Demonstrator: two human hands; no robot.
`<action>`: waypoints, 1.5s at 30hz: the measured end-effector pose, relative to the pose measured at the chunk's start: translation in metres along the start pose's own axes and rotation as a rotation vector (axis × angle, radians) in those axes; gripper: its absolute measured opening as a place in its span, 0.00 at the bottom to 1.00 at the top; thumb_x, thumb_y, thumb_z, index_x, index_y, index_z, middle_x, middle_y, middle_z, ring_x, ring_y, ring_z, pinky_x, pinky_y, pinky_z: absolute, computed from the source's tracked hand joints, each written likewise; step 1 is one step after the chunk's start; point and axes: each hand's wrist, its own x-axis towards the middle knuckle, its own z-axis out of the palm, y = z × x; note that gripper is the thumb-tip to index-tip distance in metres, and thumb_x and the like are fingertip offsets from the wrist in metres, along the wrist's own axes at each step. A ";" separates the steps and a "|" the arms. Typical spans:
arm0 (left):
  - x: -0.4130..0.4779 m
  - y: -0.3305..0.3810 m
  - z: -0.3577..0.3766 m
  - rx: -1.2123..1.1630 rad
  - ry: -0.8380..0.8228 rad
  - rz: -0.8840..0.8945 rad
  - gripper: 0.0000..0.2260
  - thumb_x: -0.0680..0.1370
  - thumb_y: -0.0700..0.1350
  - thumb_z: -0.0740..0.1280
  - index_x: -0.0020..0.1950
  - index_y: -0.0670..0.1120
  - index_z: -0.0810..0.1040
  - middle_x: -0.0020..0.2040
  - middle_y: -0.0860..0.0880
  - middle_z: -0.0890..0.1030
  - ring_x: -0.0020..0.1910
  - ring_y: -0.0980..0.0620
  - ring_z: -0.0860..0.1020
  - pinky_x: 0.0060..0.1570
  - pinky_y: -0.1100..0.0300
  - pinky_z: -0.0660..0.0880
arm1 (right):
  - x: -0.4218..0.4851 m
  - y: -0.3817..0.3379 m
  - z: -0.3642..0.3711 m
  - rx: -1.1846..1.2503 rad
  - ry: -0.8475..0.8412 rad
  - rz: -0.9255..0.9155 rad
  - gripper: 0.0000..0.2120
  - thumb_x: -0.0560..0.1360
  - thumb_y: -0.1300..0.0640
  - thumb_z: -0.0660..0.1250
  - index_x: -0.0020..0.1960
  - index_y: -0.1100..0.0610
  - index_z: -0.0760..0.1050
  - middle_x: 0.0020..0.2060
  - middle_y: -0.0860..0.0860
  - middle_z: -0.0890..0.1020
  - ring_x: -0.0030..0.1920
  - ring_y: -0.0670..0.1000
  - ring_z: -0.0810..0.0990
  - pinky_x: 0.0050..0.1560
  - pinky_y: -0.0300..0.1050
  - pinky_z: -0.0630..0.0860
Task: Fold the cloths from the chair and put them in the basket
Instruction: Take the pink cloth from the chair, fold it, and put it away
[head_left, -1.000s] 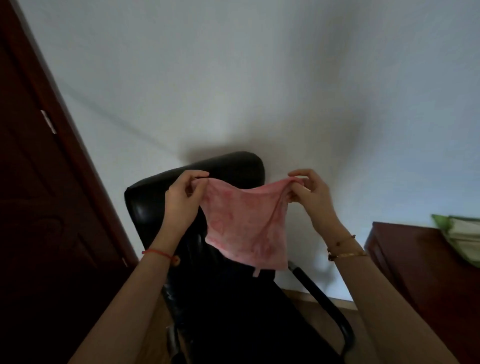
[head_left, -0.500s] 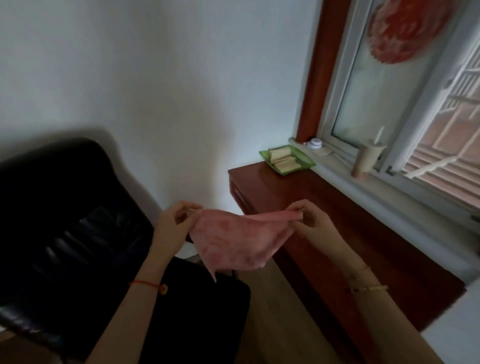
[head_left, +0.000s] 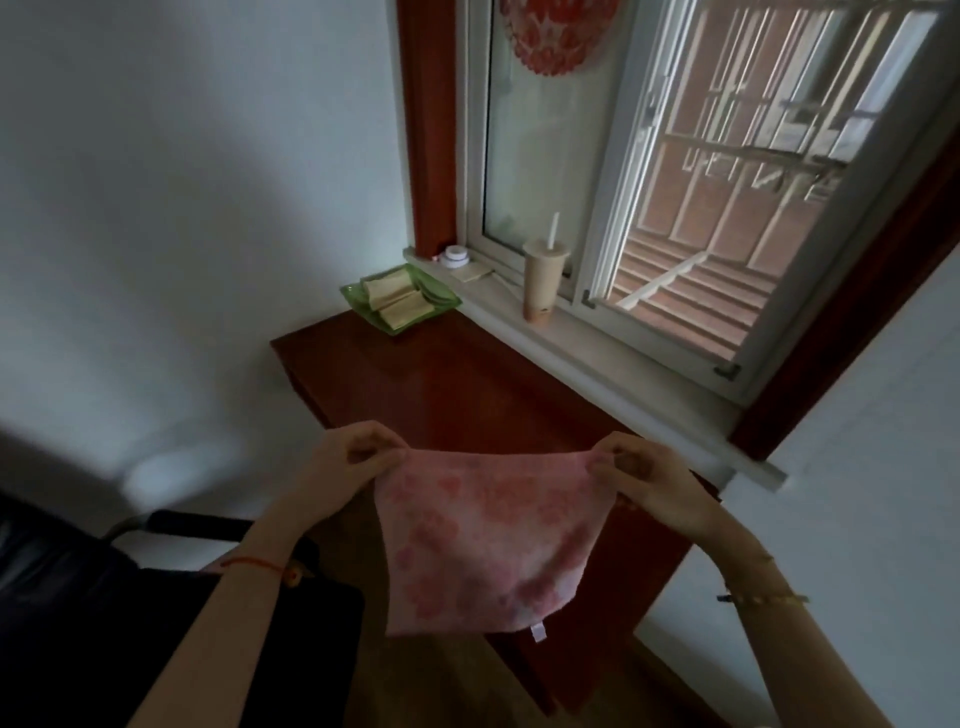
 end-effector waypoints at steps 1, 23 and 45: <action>0.012 -0.001 0.014 0.019 -0.024 0.002 0.03 0.77 0.44 0.70 0.47 0.51 0.83 0.44 0.55 0.85 0.44 0.58 0.83 0.42 0.65 0.79 | 0.003 0.013 -0.010 -0.033 -0.001 0.027 0.04 0.78 0.54 0.67 0.47 0.52 0.80 0.31 0.47 0.81 0.30 0.43 0.78 0.33 0.32 0.72; 0.055 -0.110 0.166 0.191 -0.171 -0.306 0.07 0.73 0.44 0.74 0.43 0.56 0.79 0.46 0.56 0.80 0.46 0.59 0.78 0.48 0.67 0.75 | 0.025 0.216 0.024 -0.330 -0.001 0.418 0.06 0.76 0.55 0.70 0.48 0.54 0.84 0.47 0.48 0.80 0.43 0.43 0.79 0.45 0.33 0.74; -0.009 -0.132 0.216 -0.233 0.220 -1.064 0.21 0.71 0.43 0.77 0.59 0.39 0.75 0.57 0.40 0.79 0.52 0.44 0.80 0.50 0.52 0.80 | 0.113 0.186 0.118 -0.485 -0.236 0.139 0.13 0.79 0.54 0.64 0.61 0.55 0.78 0.58 0.51 0.79 0.60 0.52 0.73 0.64 0.42 0.67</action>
